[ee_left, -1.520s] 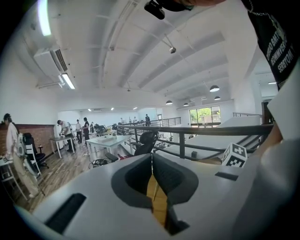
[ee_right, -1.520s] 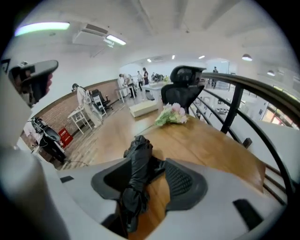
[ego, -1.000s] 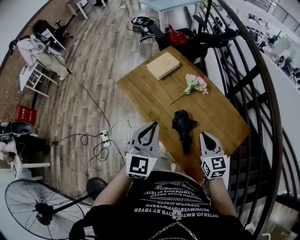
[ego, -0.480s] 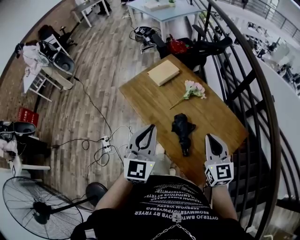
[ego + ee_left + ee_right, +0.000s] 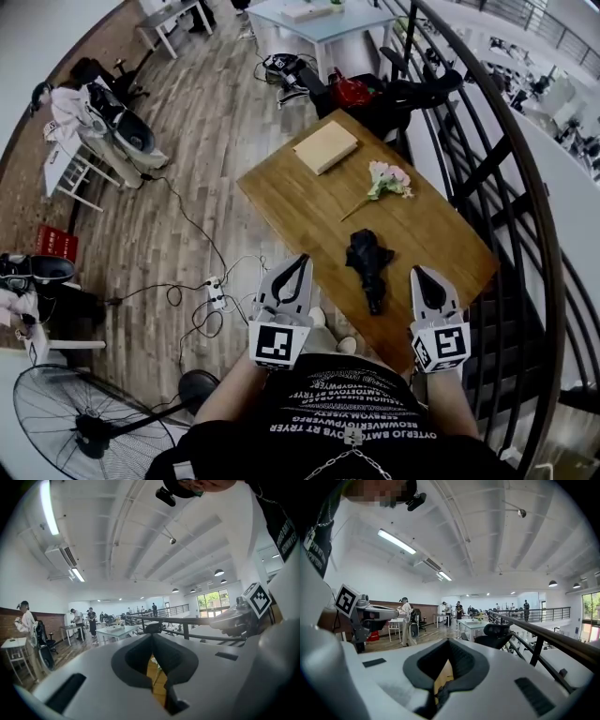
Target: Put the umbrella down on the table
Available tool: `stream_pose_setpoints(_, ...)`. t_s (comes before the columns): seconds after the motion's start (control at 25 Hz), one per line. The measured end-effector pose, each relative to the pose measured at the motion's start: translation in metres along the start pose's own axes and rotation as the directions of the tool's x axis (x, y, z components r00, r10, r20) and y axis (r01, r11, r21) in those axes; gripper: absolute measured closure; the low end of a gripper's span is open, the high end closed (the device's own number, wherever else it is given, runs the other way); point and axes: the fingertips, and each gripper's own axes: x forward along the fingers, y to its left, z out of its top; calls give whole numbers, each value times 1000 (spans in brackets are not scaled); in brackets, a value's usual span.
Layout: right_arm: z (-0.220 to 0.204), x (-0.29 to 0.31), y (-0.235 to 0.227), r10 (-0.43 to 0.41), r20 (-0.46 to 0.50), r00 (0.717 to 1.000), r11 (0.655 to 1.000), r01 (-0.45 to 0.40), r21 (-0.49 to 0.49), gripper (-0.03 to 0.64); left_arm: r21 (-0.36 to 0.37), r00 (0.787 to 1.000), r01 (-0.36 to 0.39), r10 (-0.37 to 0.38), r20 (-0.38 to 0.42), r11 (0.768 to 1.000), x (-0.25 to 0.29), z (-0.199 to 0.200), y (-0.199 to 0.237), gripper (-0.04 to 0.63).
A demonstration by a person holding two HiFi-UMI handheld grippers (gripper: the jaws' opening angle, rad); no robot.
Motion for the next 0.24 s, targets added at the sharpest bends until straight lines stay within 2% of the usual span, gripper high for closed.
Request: stream_pose_setpoints(0.24,-14,19,19,29,-43,999,1000,-29,-4,601,-15,1000,20,-20,-18,1000,5,-15,10,566)
